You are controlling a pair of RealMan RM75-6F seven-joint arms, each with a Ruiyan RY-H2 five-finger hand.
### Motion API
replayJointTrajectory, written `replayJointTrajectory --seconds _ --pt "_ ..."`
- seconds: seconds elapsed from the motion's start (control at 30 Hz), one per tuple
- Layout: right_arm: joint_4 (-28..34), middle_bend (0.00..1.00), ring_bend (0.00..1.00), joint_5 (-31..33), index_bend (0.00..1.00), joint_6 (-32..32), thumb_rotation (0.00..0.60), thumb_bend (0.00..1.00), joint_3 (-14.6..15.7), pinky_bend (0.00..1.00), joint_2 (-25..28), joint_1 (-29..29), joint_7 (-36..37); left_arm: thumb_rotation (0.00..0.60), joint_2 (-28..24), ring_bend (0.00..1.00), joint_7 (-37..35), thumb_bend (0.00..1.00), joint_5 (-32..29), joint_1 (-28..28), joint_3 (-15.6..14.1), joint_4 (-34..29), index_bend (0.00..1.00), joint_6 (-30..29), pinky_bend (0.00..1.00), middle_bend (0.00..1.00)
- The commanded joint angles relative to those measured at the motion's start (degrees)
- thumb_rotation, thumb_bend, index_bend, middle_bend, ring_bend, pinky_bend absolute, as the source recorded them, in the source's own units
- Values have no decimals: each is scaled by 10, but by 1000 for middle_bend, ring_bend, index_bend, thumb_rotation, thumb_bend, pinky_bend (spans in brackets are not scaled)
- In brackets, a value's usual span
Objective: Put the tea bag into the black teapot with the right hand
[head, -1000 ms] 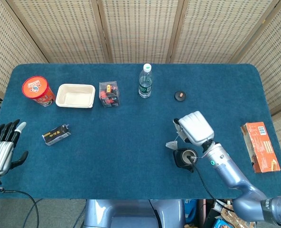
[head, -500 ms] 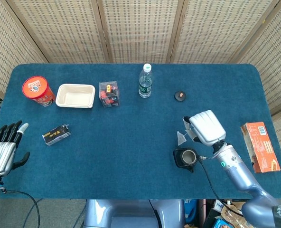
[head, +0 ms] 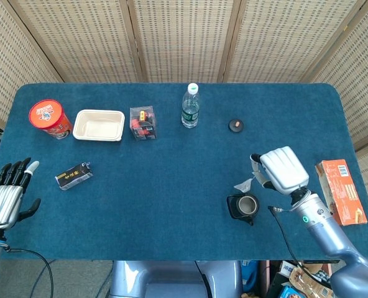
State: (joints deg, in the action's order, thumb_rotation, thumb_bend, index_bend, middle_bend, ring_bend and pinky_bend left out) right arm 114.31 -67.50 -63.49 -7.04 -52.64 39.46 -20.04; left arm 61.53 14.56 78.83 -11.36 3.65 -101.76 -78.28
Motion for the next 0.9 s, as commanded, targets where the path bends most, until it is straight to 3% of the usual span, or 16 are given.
replayJointTrajectory --seconds 0.03,0.9 --pt "1 907 928 -7 647 -1 600 635 1 1000 6 -8 6 600 0 0 1 374 0 0 0 -1 0 0 0 0" --pt "0 907 928 -60 650 3 600 635 8 1000 39 -64 58 600 1 0 24 374 1 -4 -1 -18 0 0 0 0"
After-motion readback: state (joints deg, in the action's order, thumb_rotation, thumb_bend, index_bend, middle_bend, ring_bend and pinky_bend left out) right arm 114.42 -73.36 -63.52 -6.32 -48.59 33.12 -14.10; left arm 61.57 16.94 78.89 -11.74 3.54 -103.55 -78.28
